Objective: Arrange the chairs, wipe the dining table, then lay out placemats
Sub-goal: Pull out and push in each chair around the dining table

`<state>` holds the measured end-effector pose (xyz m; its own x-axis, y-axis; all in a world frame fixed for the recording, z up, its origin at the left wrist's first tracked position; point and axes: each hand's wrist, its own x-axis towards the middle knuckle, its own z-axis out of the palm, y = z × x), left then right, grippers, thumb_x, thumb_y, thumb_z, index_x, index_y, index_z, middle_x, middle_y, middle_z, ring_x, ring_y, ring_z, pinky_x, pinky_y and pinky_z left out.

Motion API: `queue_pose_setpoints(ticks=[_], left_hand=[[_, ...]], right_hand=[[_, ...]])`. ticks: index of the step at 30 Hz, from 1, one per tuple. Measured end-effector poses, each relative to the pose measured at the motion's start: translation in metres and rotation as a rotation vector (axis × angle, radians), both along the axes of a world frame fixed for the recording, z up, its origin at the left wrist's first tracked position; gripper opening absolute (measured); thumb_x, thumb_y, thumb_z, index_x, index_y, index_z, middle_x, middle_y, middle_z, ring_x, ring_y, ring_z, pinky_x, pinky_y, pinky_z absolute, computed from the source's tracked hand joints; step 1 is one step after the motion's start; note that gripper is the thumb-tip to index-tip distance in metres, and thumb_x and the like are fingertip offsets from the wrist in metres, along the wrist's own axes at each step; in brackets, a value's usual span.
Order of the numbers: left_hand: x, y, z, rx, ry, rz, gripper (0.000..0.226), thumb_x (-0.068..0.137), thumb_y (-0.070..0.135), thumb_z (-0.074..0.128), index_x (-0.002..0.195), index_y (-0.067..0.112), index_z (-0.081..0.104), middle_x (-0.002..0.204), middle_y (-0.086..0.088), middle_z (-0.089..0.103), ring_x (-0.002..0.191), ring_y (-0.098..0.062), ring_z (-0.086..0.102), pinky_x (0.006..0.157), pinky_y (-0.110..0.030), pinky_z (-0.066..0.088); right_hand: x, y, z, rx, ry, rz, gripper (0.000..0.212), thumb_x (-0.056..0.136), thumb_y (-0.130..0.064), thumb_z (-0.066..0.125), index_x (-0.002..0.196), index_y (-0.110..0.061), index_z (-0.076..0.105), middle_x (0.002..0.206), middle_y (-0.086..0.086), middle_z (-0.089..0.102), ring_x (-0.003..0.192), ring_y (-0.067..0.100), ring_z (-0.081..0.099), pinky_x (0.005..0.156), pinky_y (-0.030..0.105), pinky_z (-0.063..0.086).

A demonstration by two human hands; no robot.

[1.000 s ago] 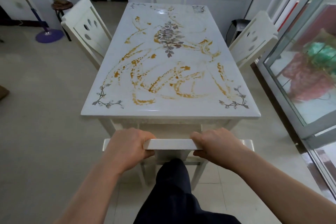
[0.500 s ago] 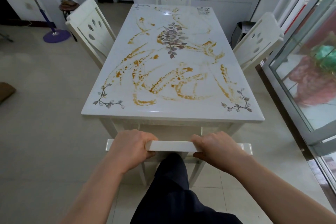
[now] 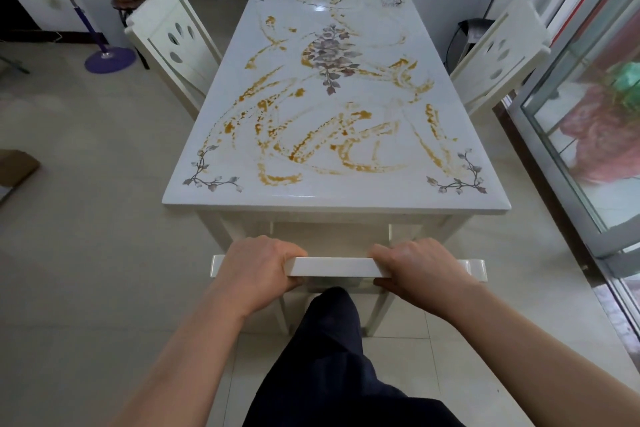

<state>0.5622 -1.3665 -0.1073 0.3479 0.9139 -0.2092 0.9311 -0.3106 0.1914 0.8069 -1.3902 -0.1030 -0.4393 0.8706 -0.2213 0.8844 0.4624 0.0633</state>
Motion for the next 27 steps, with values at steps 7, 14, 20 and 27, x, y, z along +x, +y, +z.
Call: queue_pose_setpoints(ticks=[7,14,20,27], left_hand=[[0.002,0.001,0.004,-0.008,0.024,-0.012,0.028,0.082,0.051,0.06,0.11,0.049,0.062,0.1,0.017,0.069,0.096,-0.007,0.06,0.074,-0.025,0.041],[-0.001,0.011,0.005,-0.119,-0.002,-0.078,0.044,0.072,0.063,0.063,0.11,0.041,0.061,0.105,0.019,0.065,0.096,-0.004,0.058,0.076,-0.026,0.046],[-0.002,0.016,0.014,-0.16,-0.17,-0.12,0.066,0.072,0.072,0.058,0.125,0.033,0.058,0.125,0.018,0.059,0.115,-0.003,0.053,0.096,-0.027,0.043],[0.006,0.001,0.024,-0.096,-0.289,-0.208,0.049,0.088,0.055,0.054,0.13,0.031,0.054,0.124,0.014,0.06,0.115,-0.005,0.053,0.097,-0.023,0.04]], right_hand=[[-0.005,-0.004,0.007,-0.02,0.008,-0.077,0.025,0.096,-0.041,0.047,0.109,-0.02,0.044,0.096,-0.001,0.061,0.083,0.024,0.058,0.062,0.03,0.03],[-0.005,-0.011,0.02,-0.116,0.227,-0.31,0.051,0.084,-0.049,0.06,0.129,-0.032,0.044,0.119,-0.008,0.056,0.107,0.018,0.055,0.08,0.03,0.043],[0.007,-0.03,0.038,-0.053,0.435,-0.552,0.069,0.081,-0.062,0.059,0.141,-0.036,0.037,0.14,-0.014,0.046,0.126,0.011,0.045,0.098,0.028,0.038],[-0.012,-0.075,0.045,0.073,0.601,-0.718,0.064,0.086,-0.053,0.059,0.143,-0.033,0.037,0.141,-0.014,0.046,0.12,0.007,0.047,0.095,0.02,0.035]])
